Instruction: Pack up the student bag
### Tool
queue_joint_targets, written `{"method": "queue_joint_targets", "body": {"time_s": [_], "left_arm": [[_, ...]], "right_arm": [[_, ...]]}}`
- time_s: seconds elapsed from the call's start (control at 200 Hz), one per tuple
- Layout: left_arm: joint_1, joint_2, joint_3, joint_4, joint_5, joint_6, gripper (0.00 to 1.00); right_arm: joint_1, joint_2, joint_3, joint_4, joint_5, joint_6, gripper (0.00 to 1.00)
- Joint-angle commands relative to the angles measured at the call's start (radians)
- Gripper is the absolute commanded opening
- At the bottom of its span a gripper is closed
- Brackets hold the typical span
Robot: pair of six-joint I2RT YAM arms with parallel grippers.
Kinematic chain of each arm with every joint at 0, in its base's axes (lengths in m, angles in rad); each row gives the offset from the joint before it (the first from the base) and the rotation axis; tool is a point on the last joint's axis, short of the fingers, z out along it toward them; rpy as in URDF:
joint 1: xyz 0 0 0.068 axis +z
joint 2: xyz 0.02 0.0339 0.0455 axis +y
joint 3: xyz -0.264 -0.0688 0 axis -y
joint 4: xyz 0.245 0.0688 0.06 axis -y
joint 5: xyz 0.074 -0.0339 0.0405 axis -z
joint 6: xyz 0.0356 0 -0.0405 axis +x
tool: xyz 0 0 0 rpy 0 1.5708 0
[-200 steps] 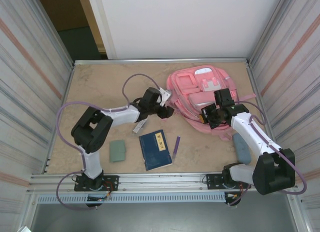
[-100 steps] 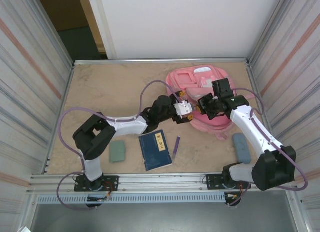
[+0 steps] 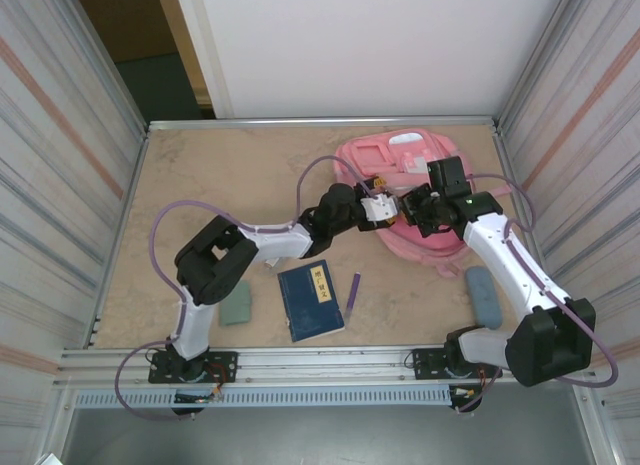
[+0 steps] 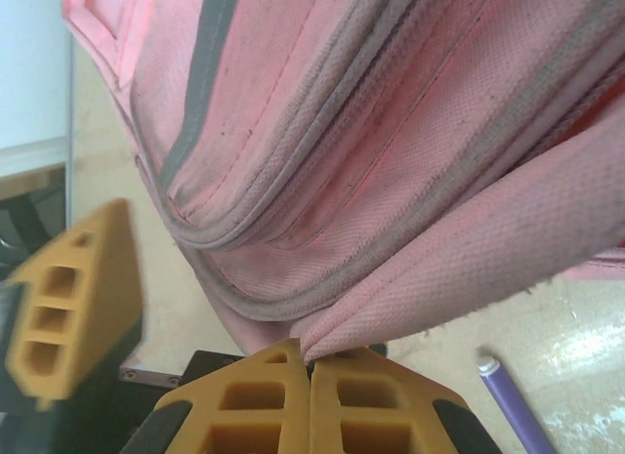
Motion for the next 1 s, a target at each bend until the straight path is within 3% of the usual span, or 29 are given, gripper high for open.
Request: {"method": "queue_joint_targets", "body": {"time_s": [0.0,0.07,0.105,0.195,0.271,0.326,0.456,0.516,0.621,0.787,0.862,0.992], "left_arm": [[0.014,0.017,0.085,-0.003,-0.054,-0.022,0.50],[0.027,0.010,0.087,0.002,-0.080,-0.061,0.25],[0.034,0.004,0.077,0.015,-0.081,-0.073,0.16],[0.044,-0.020,0.068,0.022,-0.078,-0.082,0.13],[0.045,-0.040,0.094,-0.030,-0.105,-0.099,0.11],[0.051,-0.058,0.135,-0.092,-0.155,-0.191,0.07],[0.091,-0.121,0.121,-0.064,-0.039,-0.327,0.05],[0.098,-0.136,0.113,-0.026,-0.019,-0.321,0.00],[0.118,-0.146,0.125,-0.033,0.025,-0.327,0.00],[0.150,-0.144,0.093,0.027,0.061,-0.370,0.00],[0.153,-0.141,0.083,0.024,0.060,-0.362,0.00],[0.162,-0.134,0.051,0.030,0.060,-0.370,0.00]], "right_arm": [[0.039,-0.058,0.037,-0.042,-0.089,-0.066,0.07],[0.027,-0.094,0.025,-0.081,-0.045,-0.093,0.36],[0.013,-0.114,0.018,-0.110,-0.017,-0.113,0.45],[-0.056,-0.166,-0.006,-0.178,0.020,-0.193,0.54],[-0.119,-0.208,-0.026,-0.232,0.014,-0.274,0.58],[-0.153,-0.238,-0.031,-0.255,-0.018,-0.376,0.59],[-0.164,-0.335,-0.072,-0.299,0.028,-0.569,0.59],[-0.168,-0.375,-0.108,-0.279,0.027,-0.602,0.61],[-0.179,-0.411,-0.166,-0.196,-0.056,-0.605,0.64],[-0.176,-0.339,-0.193,-0.119,-0.202,-0.639,0.58],[-0.120,-0.297,-0.173,-0.116,-0.235,-0.699,0.57],[0.045,-0.263,-0.140,-0.155,-0.091,-0.736,0.60]]}}
